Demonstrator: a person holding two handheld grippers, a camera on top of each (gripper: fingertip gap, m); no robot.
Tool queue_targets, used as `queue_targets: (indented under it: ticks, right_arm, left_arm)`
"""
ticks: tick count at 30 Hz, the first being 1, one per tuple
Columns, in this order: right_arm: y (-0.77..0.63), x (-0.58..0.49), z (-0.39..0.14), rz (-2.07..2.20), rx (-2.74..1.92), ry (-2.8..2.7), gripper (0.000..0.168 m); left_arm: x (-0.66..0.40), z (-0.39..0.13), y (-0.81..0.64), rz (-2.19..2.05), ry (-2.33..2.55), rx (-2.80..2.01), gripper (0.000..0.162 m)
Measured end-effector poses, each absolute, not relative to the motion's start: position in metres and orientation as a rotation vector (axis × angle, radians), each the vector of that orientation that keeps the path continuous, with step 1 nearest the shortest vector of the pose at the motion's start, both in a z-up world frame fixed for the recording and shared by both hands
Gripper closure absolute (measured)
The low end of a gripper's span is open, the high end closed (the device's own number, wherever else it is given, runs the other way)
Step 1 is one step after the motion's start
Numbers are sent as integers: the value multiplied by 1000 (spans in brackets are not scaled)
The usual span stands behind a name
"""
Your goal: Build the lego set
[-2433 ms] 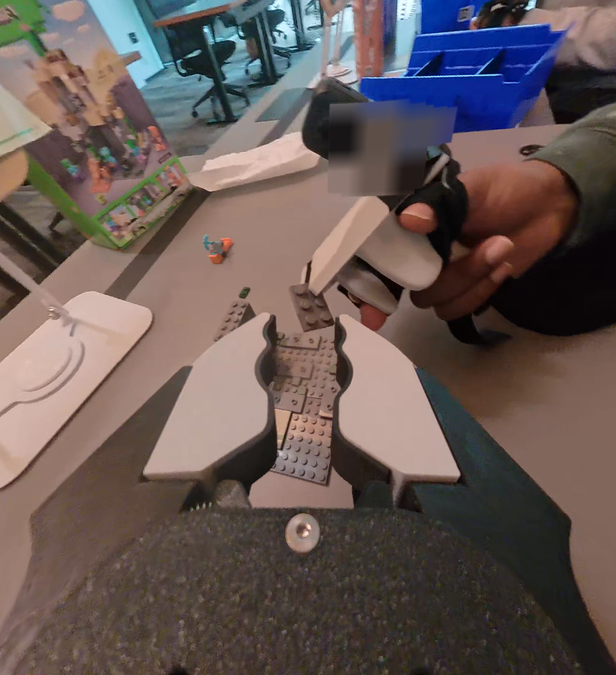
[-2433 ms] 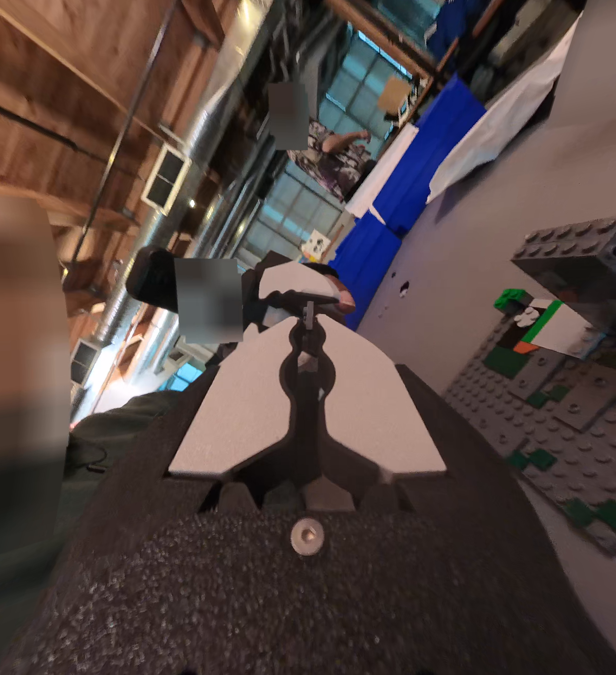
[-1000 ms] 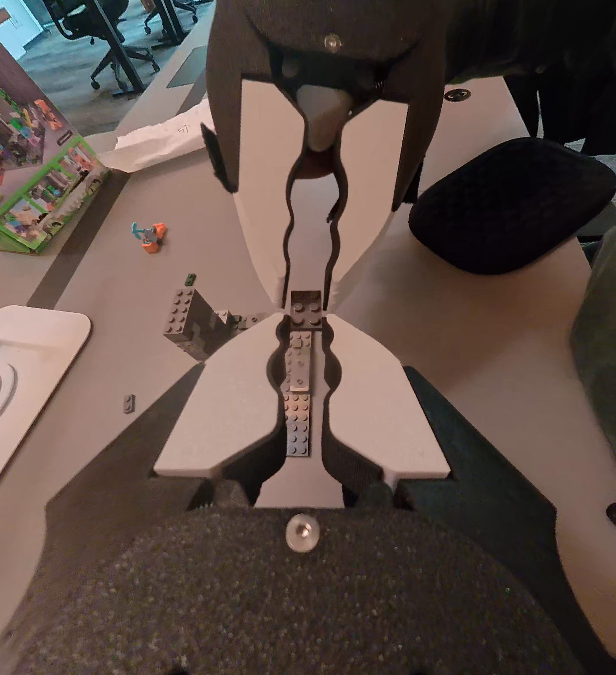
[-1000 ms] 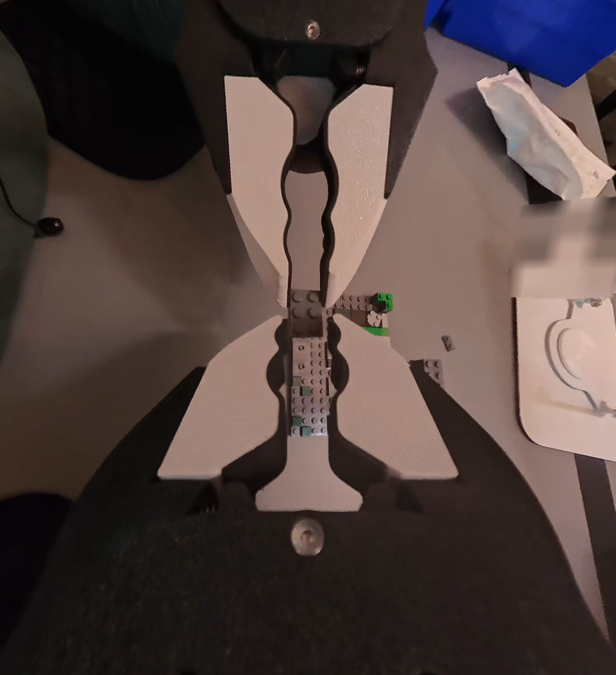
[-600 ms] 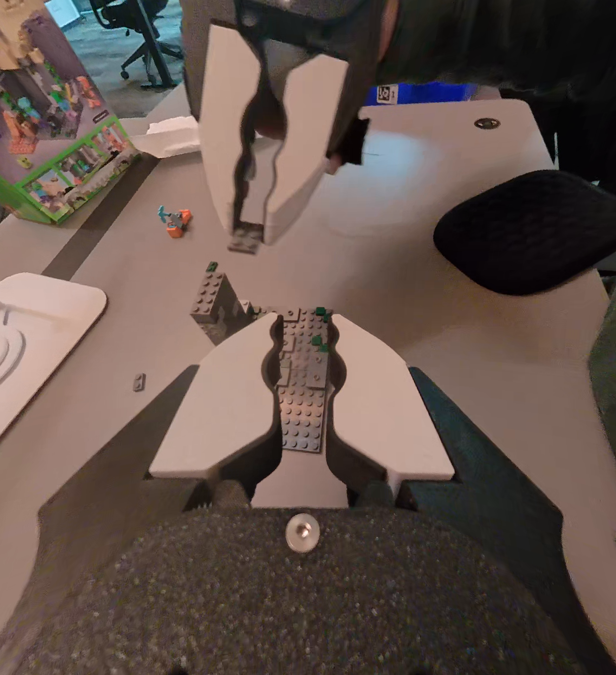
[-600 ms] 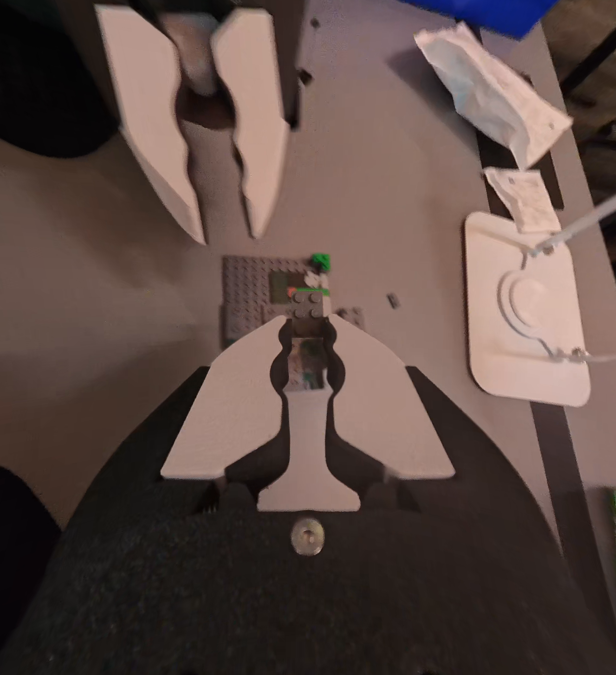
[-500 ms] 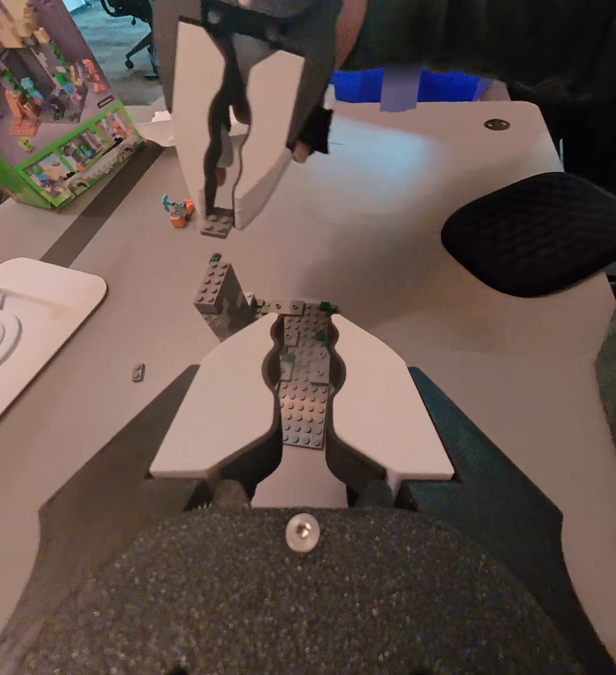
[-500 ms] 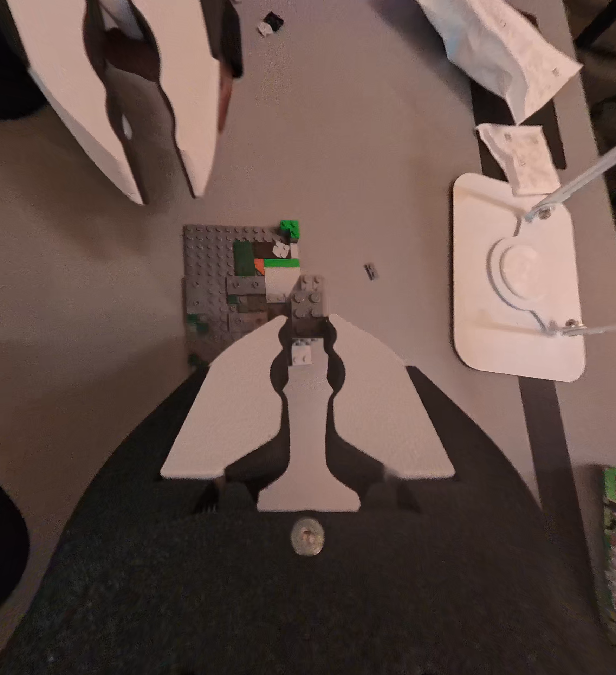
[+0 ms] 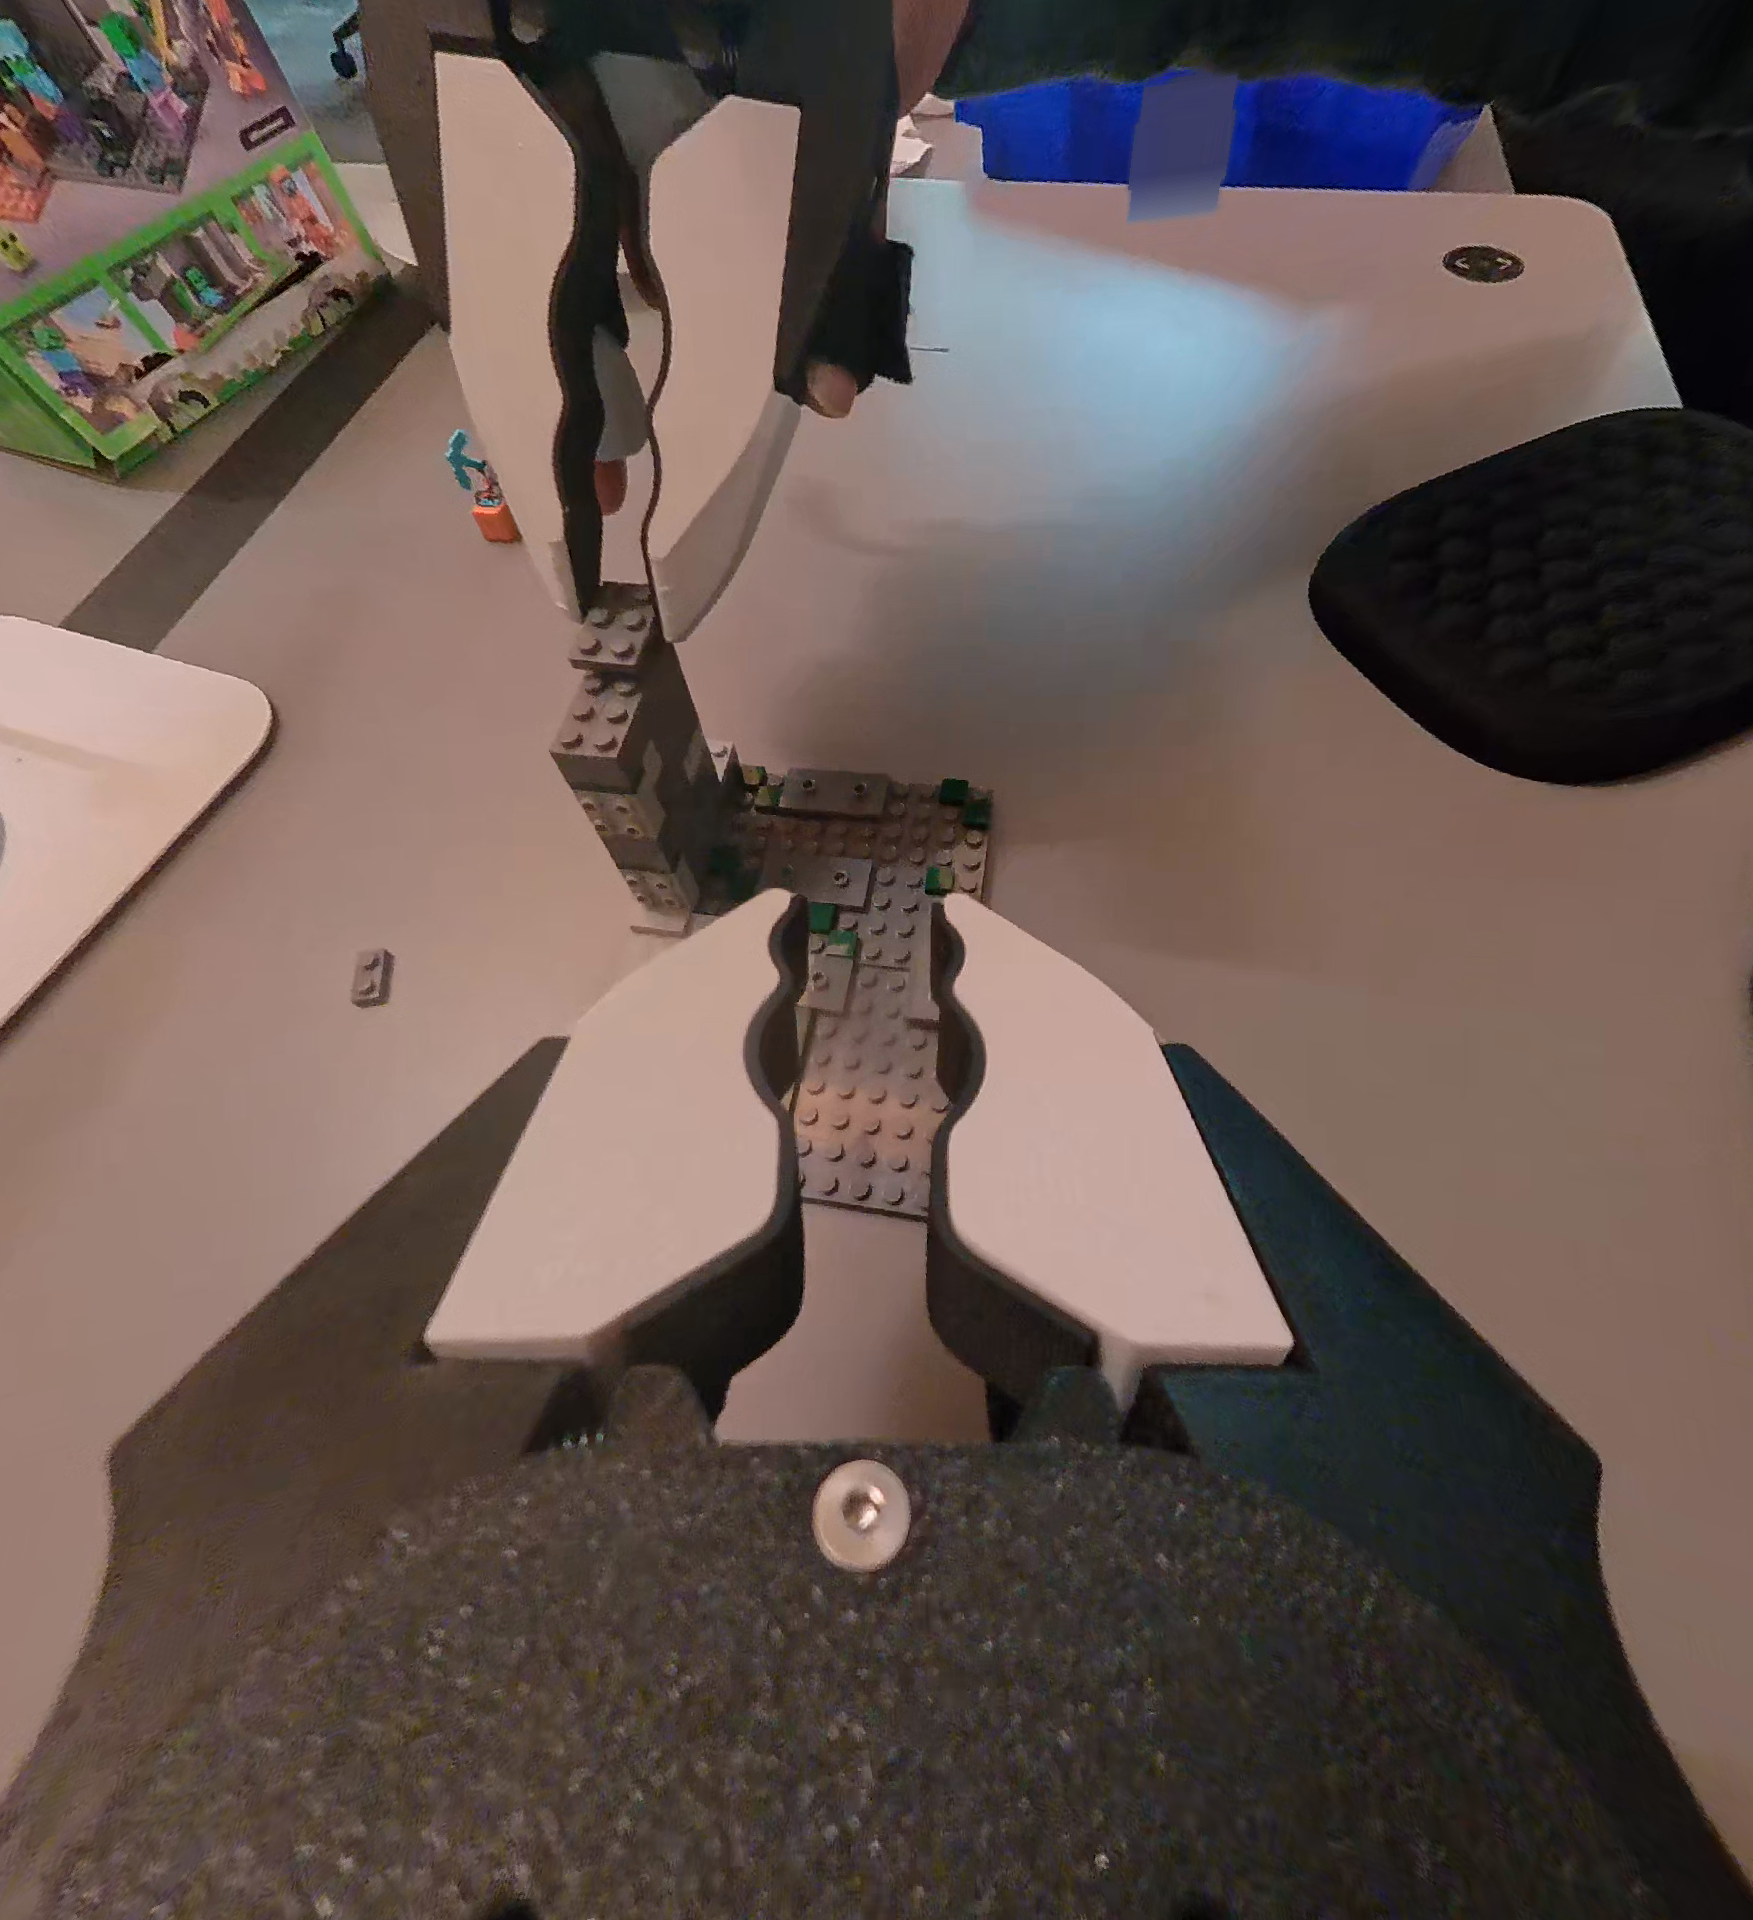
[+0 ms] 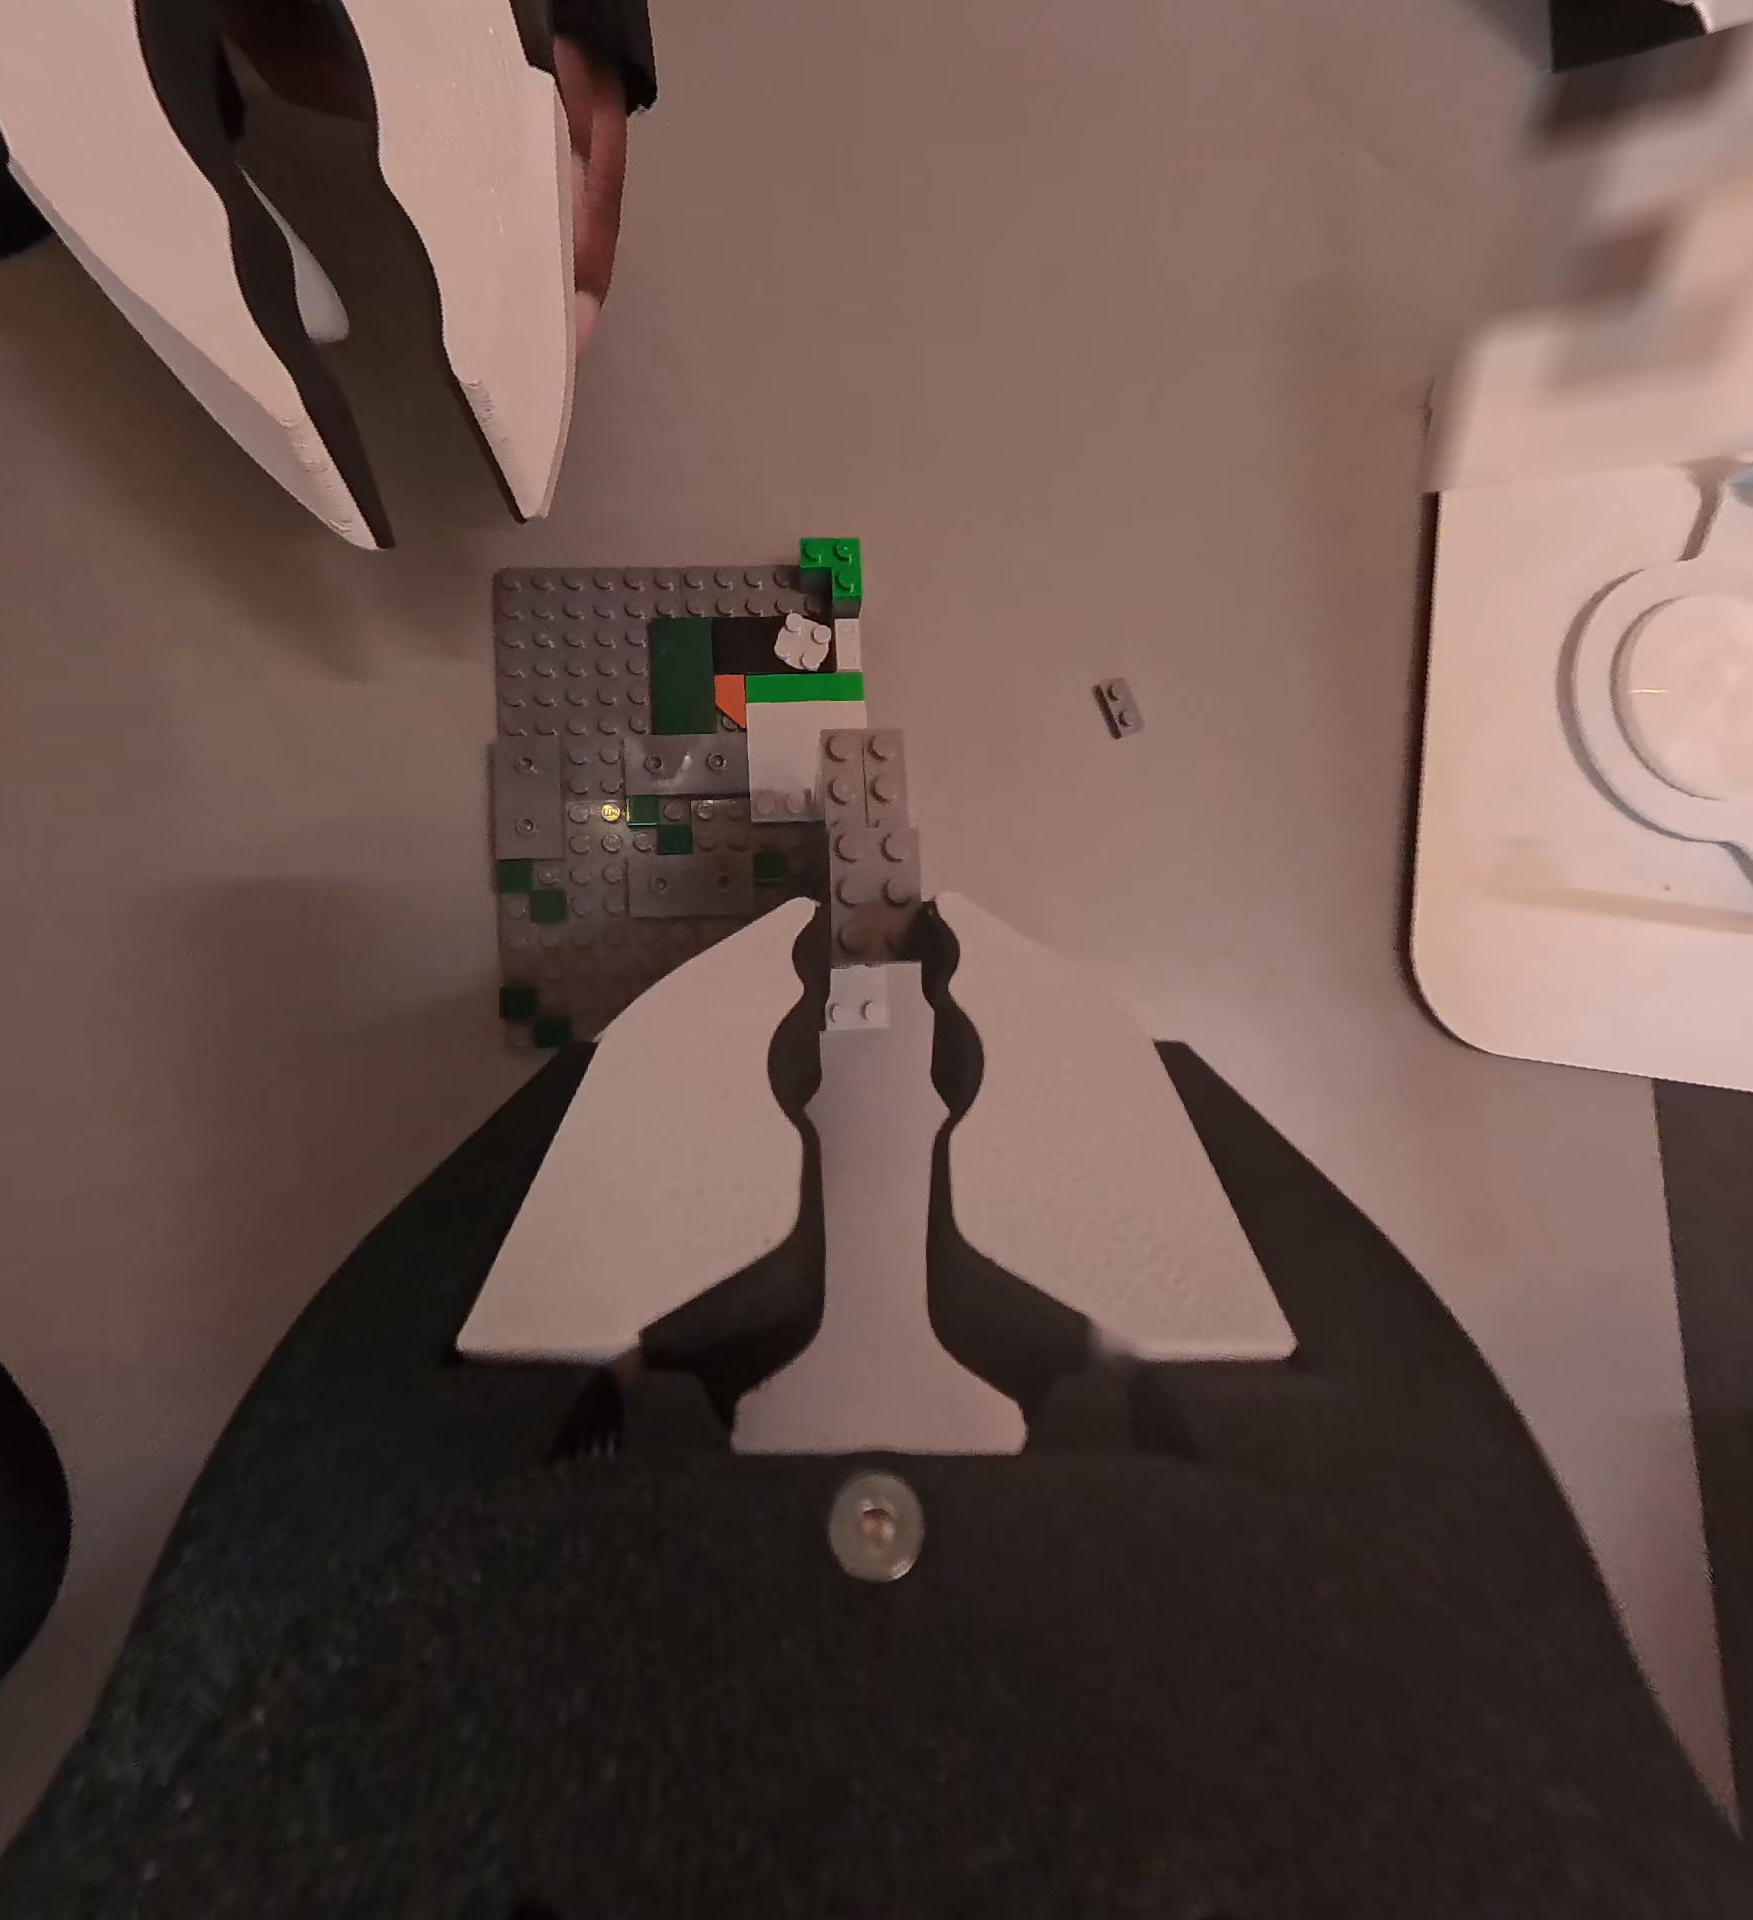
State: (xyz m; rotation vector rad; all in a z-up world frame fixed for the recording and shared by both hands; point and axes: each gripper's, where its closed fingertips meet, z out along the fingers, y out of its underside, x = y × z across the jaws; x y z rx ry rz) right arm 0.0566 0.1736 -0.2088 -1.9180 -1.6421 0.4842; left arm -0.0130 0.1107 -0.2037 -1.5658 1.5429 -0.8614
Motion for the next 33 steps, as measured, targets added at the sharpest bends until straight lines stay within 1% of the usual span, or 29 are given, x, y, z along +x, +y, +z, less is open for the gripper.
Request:
queue_targets:
  ticks: [11,22,33]
  right_arm:
    - [175,54,-212,488,-1913,-1641,152]
    - [174,52,-206,527,-1872,-1626,145]
    - [180,56,-200,657,-1959,-1635,147]
  left_arm:
    - [-13,-206,107,-859,1560,-1568,141]
    - [-13,-211,106,-858,1575,-1579,141]
    - [-14,-216,106,-846,1589,-1591,142]
